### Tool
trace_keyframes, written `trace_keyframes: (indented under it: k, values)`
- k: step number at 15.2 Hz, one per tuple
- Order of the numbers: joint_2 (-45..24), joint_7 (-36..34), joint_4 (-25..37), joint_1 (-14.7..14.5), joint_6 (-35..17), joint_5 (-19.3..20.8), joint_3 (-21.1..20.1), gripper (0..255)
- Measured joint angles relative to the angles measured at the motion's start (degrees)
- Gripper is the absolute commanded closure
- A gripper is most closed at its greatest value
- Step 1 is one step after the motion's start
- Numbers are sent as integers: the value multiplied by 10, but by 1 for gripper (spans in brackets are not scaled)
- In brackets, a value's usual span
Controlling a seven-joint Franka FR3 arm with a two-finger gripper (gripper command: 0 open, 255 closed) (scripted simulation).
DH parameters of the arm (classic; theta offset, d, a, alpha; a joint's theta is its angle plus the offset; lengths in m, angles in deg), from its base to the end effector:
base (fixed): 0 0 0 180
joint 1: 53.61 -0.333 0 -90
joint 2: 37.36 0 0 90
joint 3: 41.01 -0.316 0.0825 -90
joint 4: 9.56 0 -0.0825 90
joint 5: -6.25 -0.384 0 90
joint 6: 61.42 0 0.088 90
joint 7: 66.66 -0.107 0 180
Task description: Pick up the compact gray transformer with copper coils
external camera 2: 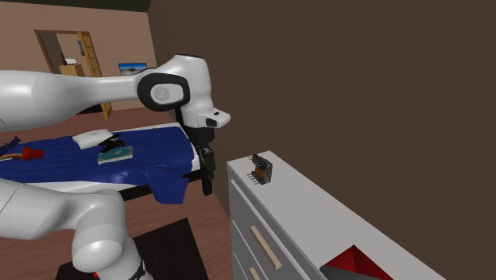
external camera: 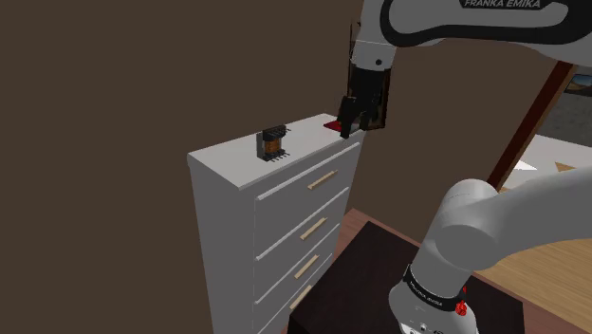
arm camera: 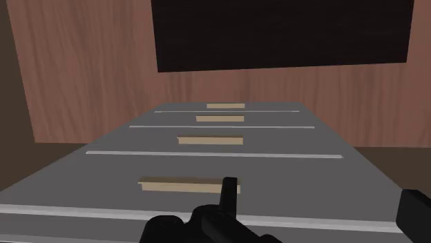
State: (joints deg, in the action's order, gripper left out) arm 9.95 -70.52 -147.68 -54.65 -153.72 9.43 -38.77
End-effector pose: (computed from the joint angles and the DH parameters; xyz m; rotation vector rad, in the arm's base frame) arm 0.2995 -0.0153 0.5801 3.1132 -0.1162 0.0411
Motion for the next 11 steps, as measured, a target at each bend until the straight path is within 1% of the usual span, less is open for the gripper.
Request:
trace_keyframes:
  k: [1,4,10,11]
  values:
    - [0,0,0,0,0,0,0,0]
    - [-45,-29,20,1,-20,-17,-8,0]
    - [-181,-112,96,2,-72,-64,-31,0]
    - [-202,-125,118,3,-70,-71,-34,0]
